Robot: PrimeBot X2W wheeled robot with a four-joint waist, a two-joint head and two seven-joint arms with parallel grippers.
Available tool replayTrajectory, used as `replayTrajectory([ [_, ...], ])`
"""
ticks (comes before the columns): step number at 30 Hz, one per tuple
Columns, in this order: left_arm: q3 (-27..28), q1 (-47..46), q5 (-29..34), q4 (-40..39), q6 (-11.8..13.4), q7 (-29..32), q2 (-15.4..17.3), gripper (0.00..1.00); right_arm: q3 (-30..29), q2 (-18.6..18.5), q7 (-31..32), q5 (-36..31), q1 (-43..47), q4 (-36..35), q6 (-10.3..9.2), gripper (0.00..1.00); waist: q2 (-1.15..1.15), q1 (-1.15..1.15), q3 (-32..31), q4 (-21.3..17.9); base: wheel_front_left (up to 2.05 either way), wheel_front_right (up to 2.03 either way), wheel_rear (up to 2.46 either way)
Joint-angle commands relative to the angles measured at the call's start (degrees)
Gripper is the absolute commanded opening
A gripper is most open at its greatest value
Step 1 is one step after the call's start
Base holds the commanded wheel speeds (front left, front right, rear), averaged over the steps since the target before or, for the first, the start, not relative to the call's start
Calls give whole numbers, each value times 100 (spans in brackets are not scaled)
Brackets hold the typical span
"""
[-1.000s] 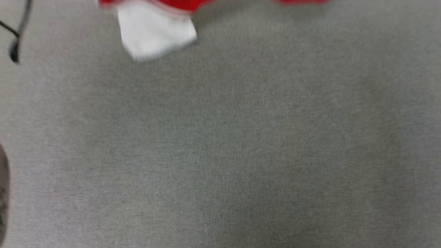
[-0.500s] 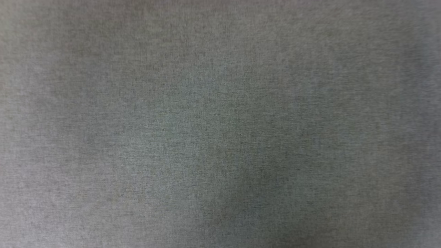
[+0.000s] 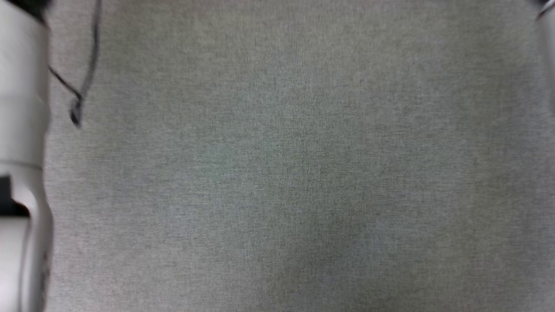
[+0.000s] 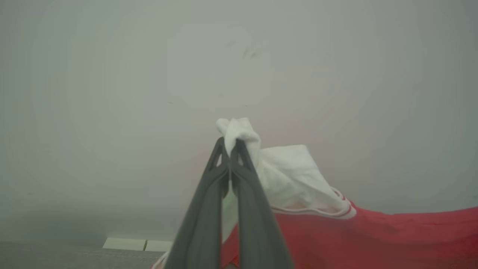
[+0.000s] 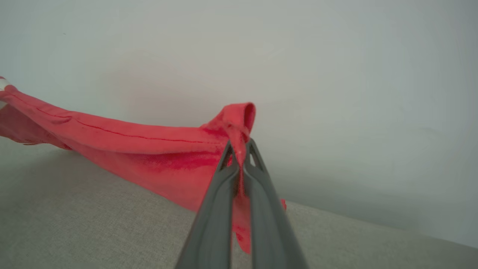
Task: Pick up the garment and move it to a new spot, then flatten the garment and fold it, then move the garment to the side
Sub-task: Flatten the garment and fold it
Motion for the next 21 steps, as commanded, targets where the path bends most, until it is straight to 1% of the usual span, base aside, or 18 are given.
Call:
replayTrajectory([
  [1,16,316,-57,-1,-30,-56,-10,0,127,-47,-117,78,280,-38,-4,0,0,-1,-255,11,0,0,0],
  [5,95,1306,-198,-224,-56,-75,-47,0,357,-174,-352,448,1143,-170,-5,0,0,-1,-729,12,0,0,0],
  [8,171,2189,-240,-550,-66,-87,18,0,552,-225,-537,624,1827,-330,-4,0,0,-1,-1103,-36,0,0,0],
  [12,179,3480,-307,-1077,11,-83,-72,0,685,-415,-706,775,2766,-557,-6,0,0,-1,-1599,0,0,0,0],
  [16,145,4562,-357,-1657,204,-34,-64,0,674,-497,-712,952,3677,-843,-5,0,0,-1,-1987,49,0,0,0],
  [21,193,5830,-439,-2614,554,131,68,0,529,-638,-694,965,4719,-1312,-5,0,0,-1,-2379,58,0,0,0],
])
